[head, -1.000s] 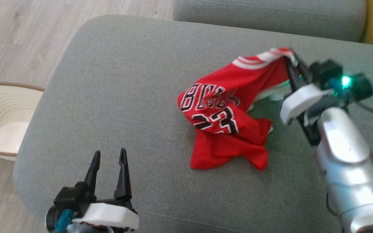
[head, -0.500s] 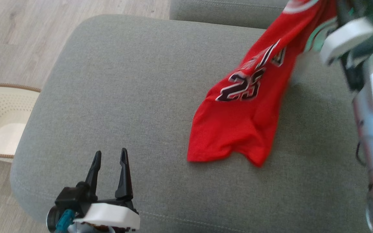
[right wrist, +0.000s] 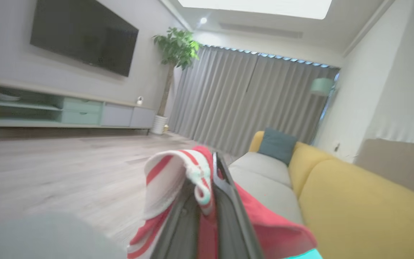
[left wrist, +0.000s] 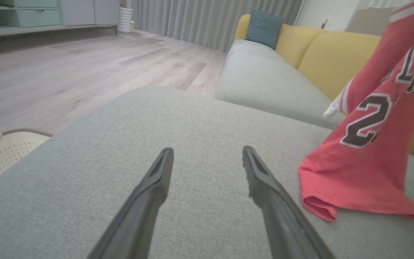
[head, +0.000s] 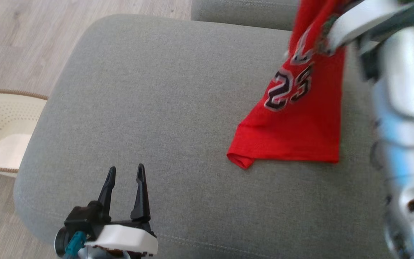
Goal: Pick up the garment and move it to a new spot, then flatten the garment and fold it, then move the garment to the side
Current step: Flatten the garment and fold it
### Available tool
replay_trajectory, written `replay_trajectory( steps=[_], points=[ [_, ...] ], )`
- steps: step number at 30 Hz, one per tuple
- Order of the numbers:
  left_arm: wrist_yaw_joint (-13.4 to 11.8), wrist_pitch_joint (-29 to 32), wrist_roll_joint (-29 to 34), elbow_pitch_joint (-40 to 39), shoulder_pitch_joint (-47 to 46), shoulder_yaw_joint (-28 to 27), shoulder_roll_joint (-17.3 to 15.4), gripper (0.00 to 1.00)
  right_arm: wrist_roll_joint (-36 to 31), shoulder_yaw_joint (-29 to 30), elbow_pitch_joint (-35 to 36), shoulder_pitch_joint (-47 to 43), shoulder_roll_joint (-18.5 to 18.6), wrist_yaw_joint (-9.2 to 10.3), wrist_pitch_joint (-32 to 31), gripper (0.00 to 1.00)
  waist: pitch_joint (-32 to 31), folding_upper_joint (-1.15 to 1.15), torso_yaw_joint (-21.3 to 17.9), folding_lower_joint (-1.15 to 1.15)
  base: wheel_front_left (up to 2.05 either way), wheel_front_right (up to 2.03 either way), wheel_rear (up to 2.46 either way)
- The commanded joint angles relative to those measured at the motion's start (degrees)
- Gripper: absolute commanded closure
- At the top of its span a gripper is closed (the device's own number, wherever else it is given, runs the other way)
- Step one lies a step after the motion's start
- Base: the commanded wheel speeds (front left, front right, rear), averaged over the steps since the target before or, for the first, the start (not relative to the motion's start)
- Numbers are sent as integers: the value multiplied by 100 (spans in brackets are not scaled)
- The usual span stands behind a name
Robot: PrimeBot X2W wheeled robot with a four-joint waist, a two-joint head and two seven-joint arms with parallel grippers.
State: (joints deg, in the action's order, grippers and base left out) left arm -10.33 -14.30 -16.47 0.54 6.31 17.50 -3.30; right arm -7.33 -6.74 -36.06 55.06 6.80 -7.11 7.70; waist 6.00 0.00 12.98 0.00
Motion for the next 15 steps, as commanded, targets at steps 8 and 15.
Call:
replay_trajectory(
  steps=[8,15],
  points=[
    [19,-70,-31,-155,-390,-140,42,0,745,-1108,-340,-803,-380,-37,157,100,184,0,89,0,0,0,0],
    [57,-70,-75,-37,-466,-53,42,0,2073,-2582,-326,-1540,-390,-37,186,100,149,0,285,0,0,0,0]
  ],
)
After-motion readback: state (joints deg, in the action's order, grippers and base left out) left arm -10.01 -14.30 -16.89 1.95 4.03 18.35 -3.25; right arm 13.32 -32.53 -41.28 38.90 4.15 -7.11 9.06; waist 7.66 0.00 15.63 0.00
